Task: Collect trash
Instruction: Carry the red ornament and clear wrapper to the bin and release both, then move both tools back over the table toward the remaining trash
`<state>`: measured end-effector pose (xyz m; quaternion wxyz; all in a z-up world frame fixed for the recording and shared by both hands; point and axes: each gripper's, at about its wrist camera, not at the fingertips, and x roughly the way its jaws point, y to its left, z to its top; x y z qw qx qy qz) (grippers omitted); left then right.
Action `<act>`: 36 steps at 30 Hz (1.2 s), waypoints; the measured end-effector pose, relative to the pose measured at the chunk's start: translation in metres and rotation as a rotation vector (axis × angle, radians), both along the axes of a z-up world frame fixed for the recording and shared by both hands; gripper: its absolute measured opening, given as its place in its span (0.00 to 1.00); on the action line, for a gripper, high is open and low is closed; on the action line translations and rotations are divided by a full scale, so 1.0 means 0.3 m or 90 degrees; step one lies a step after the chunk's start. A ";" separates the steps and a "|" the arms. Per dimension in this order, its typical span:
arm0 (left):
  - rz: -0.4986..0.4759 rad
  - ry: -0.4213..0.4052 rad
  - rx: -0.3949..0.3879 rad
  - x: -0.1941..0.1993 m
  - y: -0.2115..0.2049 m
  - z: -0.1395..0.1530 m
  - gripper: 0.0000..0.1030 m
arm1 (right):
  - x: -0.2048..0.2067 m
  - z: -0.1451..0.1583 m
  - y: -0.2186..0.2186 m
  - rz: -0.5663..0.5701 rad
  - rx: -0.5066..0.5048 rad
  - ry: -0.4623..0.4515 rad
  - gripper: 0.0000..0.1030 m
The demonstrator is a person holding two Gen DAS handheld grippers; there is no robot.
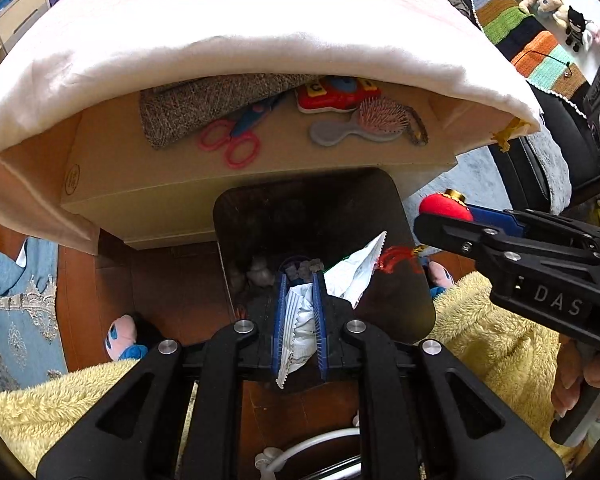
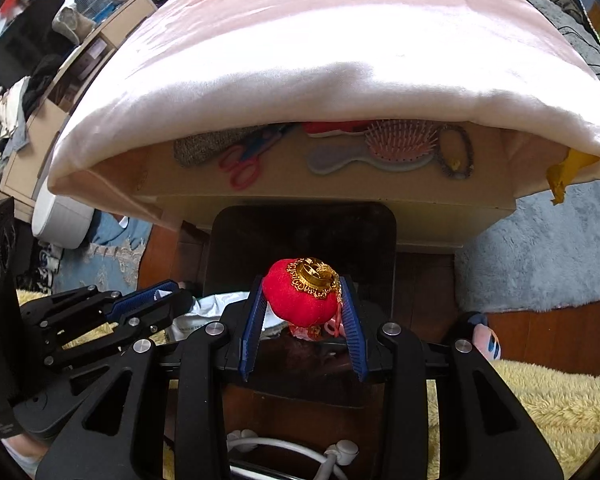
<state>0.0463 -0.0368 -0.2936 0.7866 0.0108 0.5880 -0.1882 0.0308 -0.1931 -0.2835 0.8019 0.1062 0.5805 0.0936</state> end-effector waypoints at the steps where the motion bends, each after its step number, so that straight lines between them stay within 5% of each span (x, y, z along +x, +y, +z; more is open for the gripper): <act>1: -0.001 0.001 -0.001 0.001 0.001 -0.002 0.13 | 0.004 0.003 0.000 -0.001 0.001 -0.001 0.38; 3: 0.000 0.002 0.003 0.004 0.000 -0.003 0.18 | 0.012 0.010 0.000 -0.005 0.004 -0.003 0.40; 5: 0.005 0.000 0.003 0.008 0.003 0.000 0.35 | 0.020 0.015 -0.005 -0.012 0.005 -0.006 0.51; 9: 0.016 -0.007 0.005 0.015 0.014 0.016 0.41 | 0.026 0.032 -0.024 -0.027 0.012 -0.014 0.57; 11: 0.021 -0.016 0.011 0.017 0.021 0.031 0.52 | 0.026 0.046 -0.036 -0.033 0.014 -0.021 0.62; 17: 0.033 -0.069 0.024 0.016 0.052 0.141 0.90 | 0.019 0.137 -0.072 -0.055 -0.010 -0.071 0.95; 36: 0.085 -0.149 0.004 0.217 0.106 0.381 0.92 | 0.193 0.339 -0.203 -0.106 -0.021 -0.153 0.95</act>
